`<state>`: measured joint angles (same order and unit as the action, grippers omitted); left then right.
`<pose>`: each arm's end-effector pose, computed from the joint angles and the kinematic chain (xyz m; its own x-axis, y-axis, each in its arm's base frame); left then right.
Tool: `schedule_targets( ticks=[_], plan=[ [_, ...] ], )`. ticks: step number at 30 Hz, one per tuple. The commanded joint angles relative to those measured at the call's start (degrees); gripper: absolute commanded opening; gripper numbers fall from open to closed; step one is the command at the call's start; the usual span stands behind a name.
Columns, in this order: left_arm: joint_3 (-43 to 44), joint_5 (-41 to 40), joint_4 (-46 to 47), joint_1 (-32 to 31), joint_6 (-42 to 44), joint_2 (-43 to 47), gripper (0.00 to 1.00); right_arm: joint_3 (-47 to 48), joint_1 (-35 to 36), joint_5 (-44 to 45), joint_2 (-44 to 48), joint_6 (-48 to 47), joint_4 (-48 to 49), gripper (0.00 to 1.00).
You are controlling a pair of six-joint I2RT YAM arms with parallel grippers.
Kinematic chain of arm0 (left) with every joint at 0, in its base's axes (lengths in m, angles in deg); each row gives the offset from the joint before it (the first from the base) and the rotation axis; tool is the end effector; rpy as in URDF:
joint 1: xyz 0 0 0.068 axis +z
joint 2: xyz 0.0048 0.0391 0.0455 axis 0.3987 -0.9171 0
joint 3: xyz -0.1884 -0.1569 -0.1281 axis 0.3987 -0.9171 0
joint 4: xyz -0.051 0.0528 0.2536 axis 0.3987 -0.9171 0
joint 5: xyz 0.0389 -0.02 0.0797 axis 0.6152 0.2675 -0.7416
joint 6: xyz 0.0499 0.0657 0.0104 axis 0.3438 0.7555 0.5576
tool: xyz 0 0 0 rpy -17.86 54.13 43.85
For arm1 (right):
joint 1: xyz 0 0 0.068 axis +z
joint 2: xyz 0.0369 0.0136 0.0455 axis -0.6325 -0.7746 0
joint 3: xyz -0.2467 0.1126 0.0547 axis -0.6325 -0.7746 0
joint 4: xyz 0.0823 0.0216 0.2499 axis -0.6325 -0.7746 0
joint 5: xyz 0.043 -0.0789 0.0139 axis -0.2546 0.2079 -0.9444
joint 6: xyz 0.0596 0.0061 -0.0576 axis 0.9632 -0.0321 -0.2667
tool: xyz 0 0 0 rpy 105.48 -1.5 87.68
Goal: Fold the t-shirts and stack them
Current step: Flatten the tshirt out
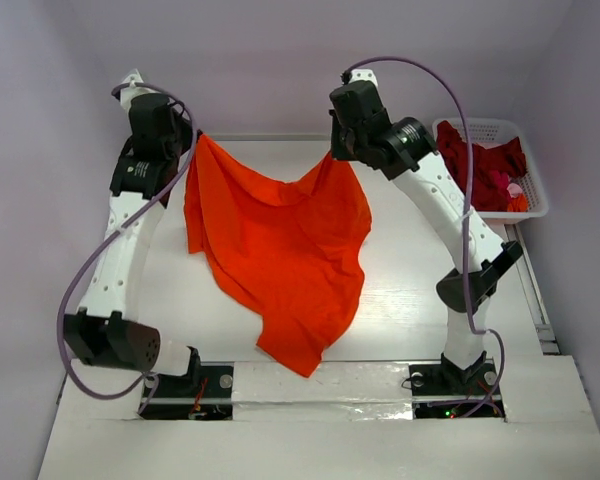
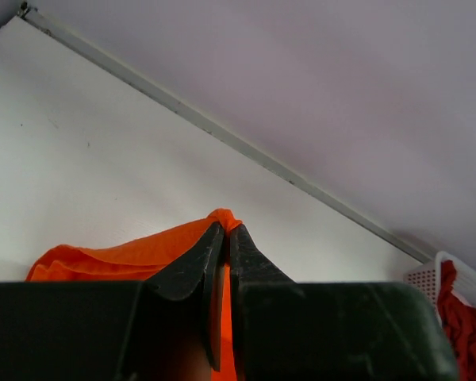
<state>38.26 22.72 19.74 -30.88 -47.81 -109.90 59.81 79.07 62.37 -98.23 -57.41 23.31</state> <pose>0.3542 -0.0318 0.4580 -0.1062 -0.5342 -0.8387 -0.1441 0.8428 -0.5186 0.3441 0.2446 0.4516 -0.5105 0.0225 -0.8596 -0.0996 0.9914 0.0851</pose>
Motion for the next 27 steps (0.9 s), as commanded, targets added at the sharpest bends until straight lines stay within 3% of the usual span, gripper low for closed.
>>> schedule_targets(
  ticks=[1,7,18,27],
  plan=[
    [3.7,1.4,0.7,0.3,1.2,8.5,0.0,1.9,0.4,2.1,6.2,-0.2,-0.2,0.0],
    [3.5,7.2,0.4,0.3,2.4,18.9,0.0,-2.9,0.4,1.7,18.8,0.6,3.8,0.0],
    [-3.5,17.4,3.0,0.3,3.0,40.4,0.0,-29.2,0.4,-9.1,49.7,0.6,19.6,0.0],
    [8.7,20.1,-3.3,0.3,1.8,51.8,0.0,-38.9,0.4,-20.0,67.5,2.3,25.9,0.0]
  ],
)
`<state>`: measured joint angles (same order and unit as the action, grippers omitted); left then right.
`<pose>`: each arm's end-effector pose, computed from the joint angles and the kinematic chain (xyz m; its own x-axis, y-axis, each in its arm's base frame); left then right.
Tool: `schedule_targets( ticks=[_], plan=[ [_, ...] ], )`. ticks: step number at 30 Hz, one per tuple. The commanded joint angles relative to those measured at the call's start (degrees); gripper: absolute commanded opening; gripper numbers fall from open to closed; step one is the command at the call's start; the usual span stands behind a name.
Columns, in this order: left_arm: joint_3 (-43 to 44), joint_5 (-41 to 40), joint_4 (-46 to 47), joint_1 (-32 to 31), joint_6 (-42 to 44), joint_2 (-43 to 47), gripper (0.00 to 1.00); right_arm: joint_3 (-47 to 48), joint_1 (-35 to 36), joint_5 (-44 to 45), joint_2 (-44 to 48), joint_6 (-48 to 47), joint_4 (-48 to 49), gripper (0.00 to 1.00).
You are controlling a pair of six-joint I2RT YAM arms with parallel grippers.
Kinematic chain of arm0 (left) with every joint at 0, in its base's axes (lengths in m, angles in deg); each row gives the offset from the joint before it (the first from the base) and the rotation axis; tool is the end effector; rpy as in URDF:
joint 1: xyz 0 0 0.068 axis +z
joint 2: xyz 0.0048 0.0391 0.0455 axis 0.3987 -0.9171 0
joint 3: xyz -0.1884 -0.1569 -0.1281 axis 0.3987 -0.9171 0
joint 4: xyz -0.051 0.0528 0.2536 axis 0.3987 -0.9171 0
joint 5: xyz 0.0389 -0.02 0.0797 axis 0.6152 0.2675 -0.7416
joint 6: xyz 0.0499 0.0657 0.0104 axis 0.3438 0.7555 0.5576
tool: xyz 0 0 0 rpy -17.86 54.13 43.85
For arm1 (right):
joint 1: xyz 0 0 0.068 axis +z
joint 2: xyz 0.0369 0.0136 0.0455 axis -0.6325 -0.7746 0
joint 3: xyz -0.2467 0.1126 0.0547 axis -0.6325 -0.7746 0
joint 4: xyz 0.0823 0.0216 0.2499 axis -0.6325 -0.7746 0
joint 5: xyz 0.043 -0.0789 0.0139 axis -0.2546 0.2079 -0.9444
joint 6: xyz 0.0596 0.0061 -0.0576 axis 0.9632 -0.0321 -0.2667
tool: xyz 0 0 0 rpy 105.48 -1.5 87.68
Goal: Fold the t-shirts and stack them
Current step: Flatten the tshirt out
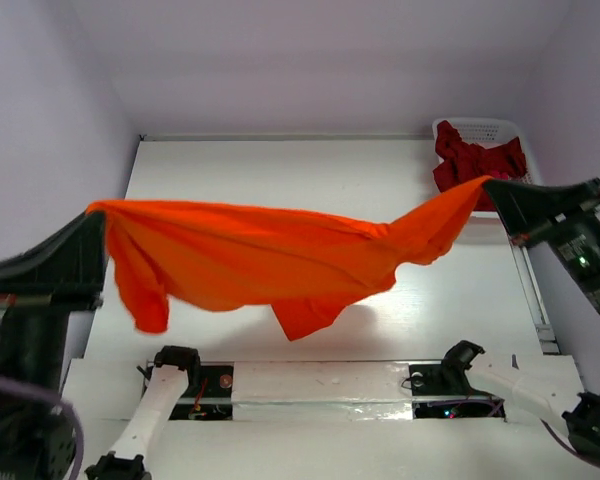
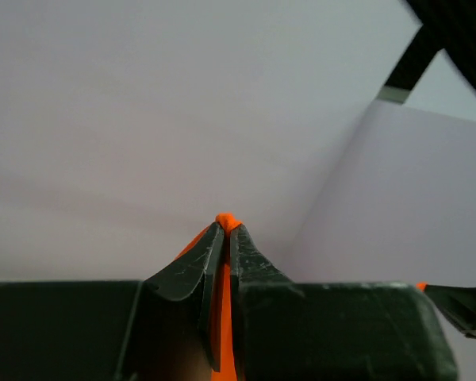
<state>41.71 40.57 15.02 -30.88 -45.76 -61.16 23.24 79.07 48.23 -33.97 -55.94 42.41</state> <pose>-0.0308 -0.0046 0.5949 0.4013 -0.5762 -0.7120 0.5054 0.7876 -0.3525 0.0640 0.0329 0.5730 -0.0379 0.4880 -0.8720 -0.4909 0.7510 0.4416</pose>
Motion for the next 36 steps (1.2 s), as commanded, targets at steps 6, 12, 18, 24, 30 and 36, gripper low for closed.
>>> schedule_targets(
  ticks=[6,12,18,24,30,36],
  plan=[
    [8.0,3.4,0.7,0.3,-2.8,9.0,0.0,-12.4,0.4,-16.9,15.5,2.4,16.2,0.0],
    [5.0,3.4,3.1,0.3,-4.3,11.5,0.0,-11.0,0.4,-19.8,18.9,3.7,15.7,0.0],
    [-6.0,2.5,7.8,-0.2,-3.2,9.0,0.0,-10.3,0.4,-15.5,15.1,1.7,13.4,0.0],
    [-18.1,0.2,15.2,-0.2,-0.9,2.6,0.0,-10.2,0.4,-6.0,5.3,-3.3,13.1,0.0],
    [-22.8,-2.7,19.8,-0.2,1.1,-4.2,0.0,-6.9,0.4,2.5,-6.1,-5.7,13.7,0.0],
    [-20.6,-3.3,18.2,-0.2,2.0,-5.1,0.0,-2.1,0.4,3.4,-10.4,-5.6,12.1,0.0]
  ],
)
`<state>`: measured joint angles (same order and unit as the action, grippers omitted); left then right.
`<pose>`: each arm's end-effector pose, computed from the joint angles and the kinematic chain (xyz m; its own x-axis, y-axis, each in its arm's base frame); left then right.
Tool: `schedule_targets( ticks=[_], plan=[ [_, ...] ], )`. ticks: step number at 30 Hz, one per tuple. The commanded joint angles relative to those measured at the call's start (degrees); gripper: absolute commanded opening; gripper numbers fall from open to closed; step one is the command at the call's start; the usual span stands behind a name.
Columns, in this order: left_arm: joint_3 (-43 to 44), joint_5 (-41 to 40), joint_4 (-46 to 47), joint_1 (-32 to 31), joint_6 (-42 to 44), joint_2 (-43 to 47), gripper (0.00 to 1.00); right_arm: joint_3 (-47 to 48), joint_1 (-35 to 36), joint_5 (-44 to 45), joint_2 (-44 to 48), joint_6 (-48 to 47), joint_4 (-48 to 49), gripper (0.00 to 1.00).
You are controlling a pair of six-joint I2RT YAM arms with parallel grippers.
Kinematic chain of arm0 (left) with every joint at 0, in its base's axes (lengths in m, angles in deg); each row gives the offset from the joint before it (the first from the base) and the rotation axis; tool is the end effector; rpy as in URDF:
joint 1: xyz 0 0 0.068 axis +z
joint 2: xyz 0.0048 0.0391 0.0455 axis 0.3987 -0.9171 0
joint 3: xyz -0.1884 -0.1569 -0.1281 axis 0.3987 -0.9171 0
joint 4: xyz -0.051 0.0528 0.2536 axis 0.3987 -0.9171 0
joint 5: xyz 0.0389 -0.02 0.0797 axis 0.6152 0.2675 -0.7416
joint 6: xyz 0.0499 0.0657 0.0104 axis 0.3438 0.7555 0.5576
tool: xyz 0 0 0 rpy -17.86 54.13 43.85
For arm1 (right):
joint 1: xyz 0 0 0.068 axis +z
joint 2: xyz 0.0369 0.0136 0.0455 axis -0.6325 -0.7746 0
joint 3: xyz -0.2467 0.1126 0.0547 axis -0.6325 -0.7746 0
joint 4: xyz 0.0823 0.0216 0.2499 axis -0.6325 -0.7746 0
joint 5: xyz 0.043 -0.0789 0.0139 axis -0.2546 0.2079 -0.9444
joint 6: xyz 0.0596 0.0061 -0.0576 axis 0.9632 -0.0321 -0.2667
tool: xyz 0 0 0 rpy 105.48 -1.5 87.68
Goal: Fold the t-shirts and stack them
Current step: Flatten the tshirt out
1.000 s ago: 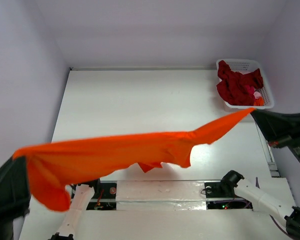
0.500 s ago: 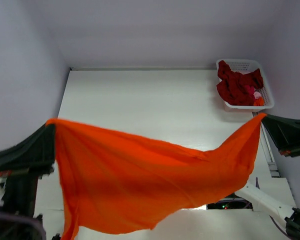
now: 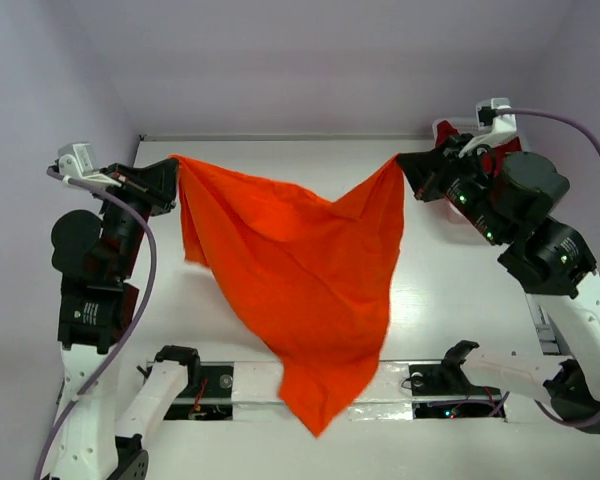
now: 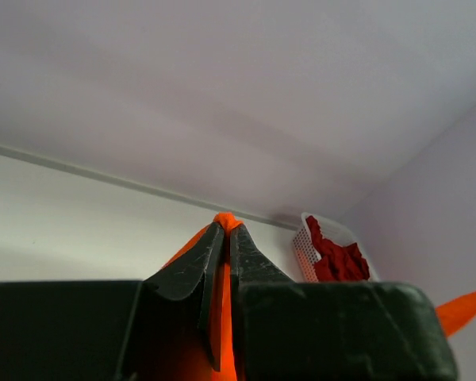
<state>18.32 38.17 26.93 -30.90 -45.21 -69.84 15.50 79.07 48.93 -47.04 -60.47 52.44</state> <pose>0.1389 -0.0236 0.5123 0.1526 -0.5380 -0.8290 0.3263 0.8192 -0.4716 0.1637 0.1149 0.5338 -0.1289 0.3176 -0.9394 -0.4305 0.8355 0.3415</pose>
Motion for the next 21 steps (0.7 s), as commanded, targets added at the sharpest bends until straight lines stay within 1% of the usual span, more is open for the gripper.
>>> schedule_targets(
  ticks=[1,6,8,15,21],
  plan=[
    [4.2,-1.0,5.7,-0.2,1.4,4.8,0.0,6.0,0.4,2.4,2.8,-0.6,1.7,0.0],
    [9.3,-0.8,-0.1,-0.2,1.8,8.7,0.0,4.7,0.4,-0.1,7.0,1.0,0.2,0.0],
    [11.5,-0.5,-2.2,-0.2,1.7,11.0,0.0,3.6,0.4,-1.8,10.3,2.1,-0.4,0.0],
    [13.1,2.6,-5.0,-0.2,-1.5,18.2,0.0,-4.6,0.4,-6.0,21.2,5.5,0.2,0.0],
    [16.7,4.7,-6.6,-0.2,-3.3,21.9,0.0,-6.6,0.4,-8.8,27.4,7.5,0.2,0.0]
  ],
)
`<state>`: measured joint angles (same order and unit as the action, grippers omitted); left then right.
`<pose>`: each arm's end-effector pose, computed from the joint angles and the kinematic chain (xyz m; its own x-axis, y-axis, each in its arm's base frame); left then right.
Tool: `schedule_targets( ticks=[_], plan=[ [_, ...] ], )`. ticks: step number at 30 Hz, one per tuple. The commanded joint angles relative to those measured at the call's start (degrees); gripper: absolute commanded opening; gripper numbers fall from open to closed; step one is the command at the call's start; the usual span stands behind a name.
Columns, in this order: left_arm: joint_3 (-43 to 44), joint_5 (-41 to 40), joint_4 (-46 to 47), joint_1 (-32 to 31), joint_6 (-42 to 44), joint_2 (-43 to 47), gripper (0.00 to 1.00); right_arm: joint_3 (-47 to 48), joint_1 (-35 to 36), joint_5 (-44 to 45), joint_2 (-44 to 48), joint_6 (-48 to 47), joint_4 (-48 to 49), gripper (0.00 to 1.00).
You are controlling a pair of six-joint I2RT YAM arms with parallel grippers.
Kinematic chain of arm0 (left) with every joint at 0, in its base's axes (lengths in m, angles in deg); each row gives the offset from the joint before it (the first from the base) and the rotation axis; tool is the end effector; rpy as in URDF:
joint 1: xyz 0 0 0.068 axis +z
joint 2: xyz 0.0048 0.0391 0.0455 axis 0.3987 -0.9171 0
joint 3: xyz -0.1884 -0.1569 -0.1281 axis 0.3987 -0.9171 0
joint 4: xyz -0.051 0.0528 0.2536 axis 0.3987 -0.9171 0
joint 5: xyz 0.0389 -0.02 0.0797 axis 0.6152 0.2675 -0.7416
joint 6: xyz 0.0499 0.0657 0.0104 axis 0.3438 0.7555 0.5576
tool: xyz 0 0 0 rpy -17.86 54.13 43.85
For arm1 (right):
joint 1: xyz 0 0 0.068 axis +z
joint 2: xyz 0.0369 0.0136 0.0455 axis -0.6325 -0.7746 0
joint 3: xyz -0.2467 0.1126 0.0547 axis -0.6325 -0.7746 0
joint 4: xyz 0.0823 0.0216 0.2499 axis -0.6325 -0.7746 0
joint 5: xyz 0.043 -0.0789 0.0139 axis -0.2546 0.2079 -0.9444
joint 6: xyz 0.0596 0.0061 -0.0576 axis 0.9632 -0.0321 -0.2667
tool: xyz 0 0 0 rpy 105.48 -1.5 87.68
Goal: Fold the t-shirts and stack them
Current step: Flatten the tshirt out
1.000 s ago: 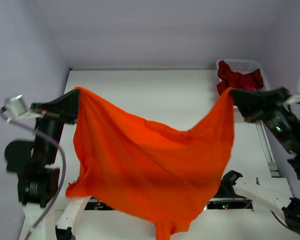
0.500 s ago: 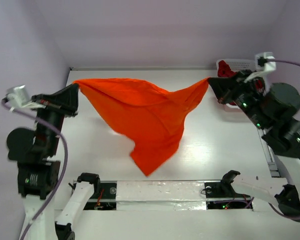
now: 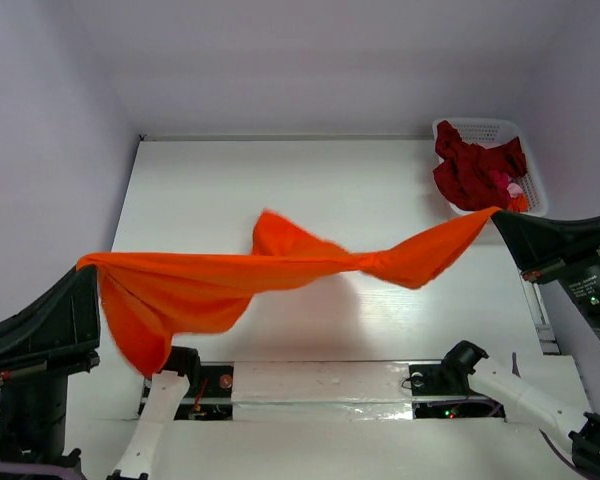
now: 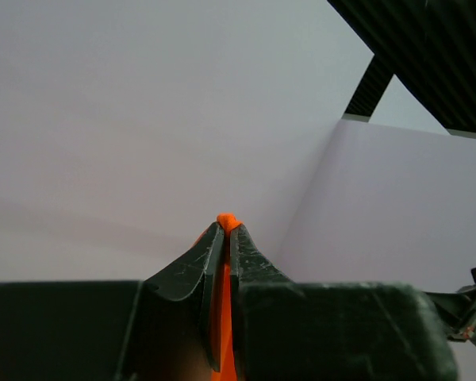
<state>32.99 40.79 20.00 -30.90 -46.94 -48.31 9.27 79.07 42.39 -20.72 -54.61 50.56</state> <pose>-0.0904 0.0029 0.5619 0.4940 -0.6056 -0.6238 0.5685 0.7679 -0.2953 0.0285 0.0128 0.5422 -0.0014 0.5547 -0.8321 -0.6116 0.6578 0.4396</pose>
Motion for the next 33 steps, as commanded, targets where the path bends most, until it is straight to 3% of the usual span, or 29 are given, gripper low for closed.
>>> schedule_targets(
  ticks=[1,9,14,22,29,33],
  plan=[
    [3.8,2.6,0.1,-0.2,-2.0,0.4,0.0,0.0,0.4,-2.5,1.6,1.8,1.8,0.0],
    [9.3,5.1,-1.2,-0.2,-2.8,-1.9,0.0,4.2,0.4,-2.4,1.7,1.1,0.7,0.0],
    [-0.9,2.7,2.8,-1.3,-2.0,-3.7,0.0,4.2,0.4,0.7,-0.2,-0.7,3.2,0.0],
    [-18.2,-4.2,10.8,-1.8,0.0,-11.7,0.0,4.0,0.4,9.5,-12.9,-4.1,4.7,0.0],
    [-23.8,-10.4,17.4,-1.8,1.3,-21.5,0.0,-4.6,0.4,13.0,-24.8,-2.1,11.3,0.0],
    [-24.5,-10.0,18.1,2.3,0.5,-27.3,0.0,-9.5,0.4,11.9,-33.0,2.4,14.9,0.0]
  ],
)
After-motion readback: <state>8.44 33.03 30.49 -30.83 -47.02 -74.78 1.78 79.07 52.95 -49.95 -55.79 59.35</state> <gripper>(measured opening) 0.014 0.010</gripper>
